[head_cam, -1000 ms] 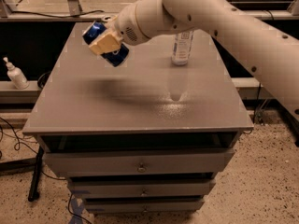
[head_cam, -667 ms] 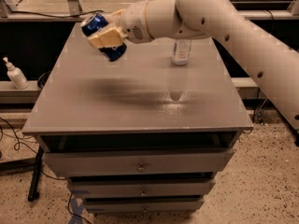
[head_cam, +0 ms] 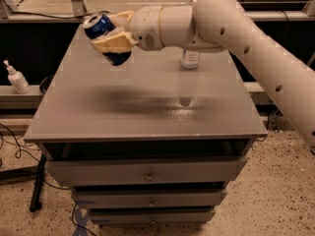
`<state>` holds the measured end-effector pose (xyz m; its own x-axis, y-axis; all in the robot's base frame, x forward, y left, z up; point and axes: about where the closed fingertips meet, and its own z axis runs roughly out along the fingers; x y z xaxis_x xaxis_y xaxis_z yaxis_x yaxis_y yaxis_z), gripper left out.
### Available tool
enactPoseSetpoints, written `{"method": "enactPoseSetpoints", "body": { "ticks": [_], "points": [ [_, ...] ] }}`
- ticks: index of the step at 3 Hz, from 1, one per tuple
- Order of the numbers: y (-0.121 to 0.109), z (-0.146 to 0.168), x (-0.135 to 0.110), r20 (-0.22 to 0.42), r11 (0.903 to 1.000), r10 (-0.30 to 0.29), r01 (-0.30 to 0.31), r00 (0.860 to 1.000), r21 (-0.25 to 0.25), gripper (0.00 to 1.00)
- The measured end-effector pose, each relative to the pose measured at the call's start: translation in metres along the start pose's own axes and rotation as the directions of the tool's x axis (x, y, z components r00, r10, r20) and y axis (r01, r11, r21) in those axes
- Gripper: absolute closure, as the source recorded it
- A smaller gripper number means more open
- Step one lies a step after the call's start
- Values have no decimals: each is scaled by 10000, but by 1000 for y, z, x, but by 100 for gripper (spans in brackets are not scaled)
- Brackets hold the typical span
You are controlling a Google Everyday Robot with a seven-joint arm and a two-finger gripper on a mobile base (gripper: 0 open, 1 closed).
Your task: Place pepsi can upright
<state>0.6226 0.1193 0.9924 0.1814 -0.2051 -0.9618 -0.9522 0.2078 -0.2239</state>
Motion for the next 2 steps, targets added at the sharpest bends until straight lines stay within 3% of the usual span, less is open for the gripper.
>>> {"method": "enactPoseSetpoints", "body": {
  "ticks": [2],
  "points": [
    [0, -14, 10, -256, 9999, -143, 143, 9996, -9, 100]
  ]
}}
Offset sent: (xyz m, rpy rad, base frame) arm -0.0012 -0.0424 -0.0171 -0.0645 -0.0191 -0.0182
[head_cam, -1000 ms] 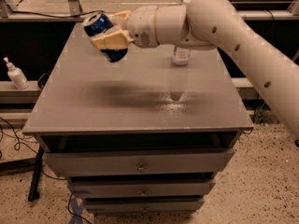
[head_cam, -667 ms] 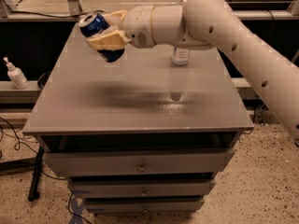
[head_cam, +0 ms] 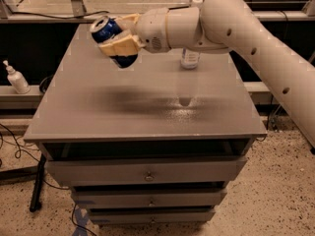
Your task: Place pepsi can upright
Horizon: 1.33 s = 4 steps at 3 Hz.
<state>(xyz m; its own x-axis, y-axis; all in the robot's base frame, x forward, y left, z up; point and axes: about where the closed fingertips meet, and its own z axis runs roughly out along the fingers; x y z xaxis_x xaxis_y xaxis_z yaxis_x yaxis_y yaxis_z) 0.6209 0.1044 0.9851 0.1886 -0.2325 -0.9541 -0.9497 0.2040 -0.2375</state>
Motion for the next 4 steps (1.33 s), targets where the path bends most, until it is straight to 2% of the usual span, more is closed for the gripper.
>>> {"method": "enactPoseSetpoints", "body": {
  "ticks": [1, 2, 4],
  "points": [
    [2, -22, 11, -2, 9999, 115, -115, 9999, 105, 100],
    [4, -47, 25, 378, 9989, 413, -421, 9984, 209, 100],
    [-4, -86, 58, 1650, 9961, 878, -872, 9824, -107, 100]
  ]
}}
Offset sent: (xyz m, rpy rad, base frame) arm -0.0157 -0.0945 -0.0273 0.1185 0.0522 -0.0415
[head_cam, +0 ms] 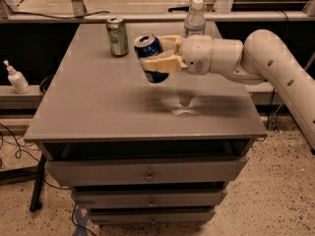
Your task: Place pepsi can upright
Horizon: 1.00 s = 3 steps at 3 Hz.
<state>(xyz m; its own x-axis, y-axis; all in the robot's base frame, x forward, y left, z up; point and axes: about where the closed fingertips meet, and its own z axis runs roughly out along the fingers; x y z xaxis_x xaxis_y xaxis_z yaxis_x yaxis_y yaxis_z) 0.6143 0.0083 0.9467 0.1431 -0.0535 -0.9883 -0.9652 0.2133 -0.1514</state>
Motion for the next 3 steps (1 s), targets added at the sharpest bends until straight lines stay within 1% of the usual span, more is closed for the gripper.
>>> {"method": "enactPoseSetpoints", "body": {
  "ticks": [1, 2, 3],
  "points": [
    [-6, -15, 16, -21, 9994, 159, -160, 9999, -305, 100],
    [-6, -34, 35, -272, 9978, 441, -453, 9987, -474, 100],
    [-4, -46, 51, -343, 9955, 765, -782, 9965, -529, 100]
  ]
}}
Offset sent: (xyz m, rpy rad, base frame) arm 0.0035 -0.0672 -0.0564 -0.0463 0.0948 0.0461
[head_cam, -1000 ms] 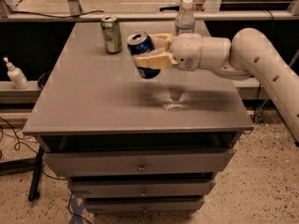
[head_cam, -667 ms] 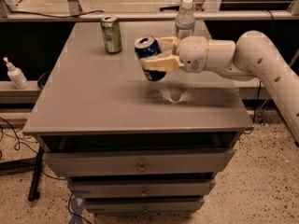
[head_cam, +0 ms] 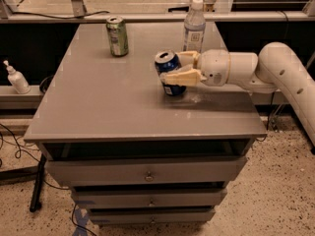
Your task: Place pepsi can upright
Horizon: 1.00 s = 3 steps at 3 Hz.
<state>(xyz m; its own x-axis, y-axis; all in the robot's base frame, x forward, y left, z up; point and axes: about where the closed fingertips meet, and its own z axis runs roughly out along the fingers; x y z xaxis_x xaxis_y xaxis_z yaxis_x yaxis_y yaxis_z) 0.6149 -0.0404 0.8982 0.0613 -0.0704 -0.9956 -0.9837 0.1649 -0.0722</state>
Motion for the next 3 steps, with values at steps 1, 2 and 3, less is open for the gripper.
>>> {"method": "enactPoseSetpoints", "body": {
  "ticks": [1, 2, 3],
  "points": [
    [2, -7, 11, -13, 9993, 364, -364, 9993, 59, 83],
    [3, -9, 13, -33, 9990, 444, -443, 9990, 103, 59],
    [3, -9, 12, -33, 9990, 444, -444, 9990, 103, 36]
  ]
}}
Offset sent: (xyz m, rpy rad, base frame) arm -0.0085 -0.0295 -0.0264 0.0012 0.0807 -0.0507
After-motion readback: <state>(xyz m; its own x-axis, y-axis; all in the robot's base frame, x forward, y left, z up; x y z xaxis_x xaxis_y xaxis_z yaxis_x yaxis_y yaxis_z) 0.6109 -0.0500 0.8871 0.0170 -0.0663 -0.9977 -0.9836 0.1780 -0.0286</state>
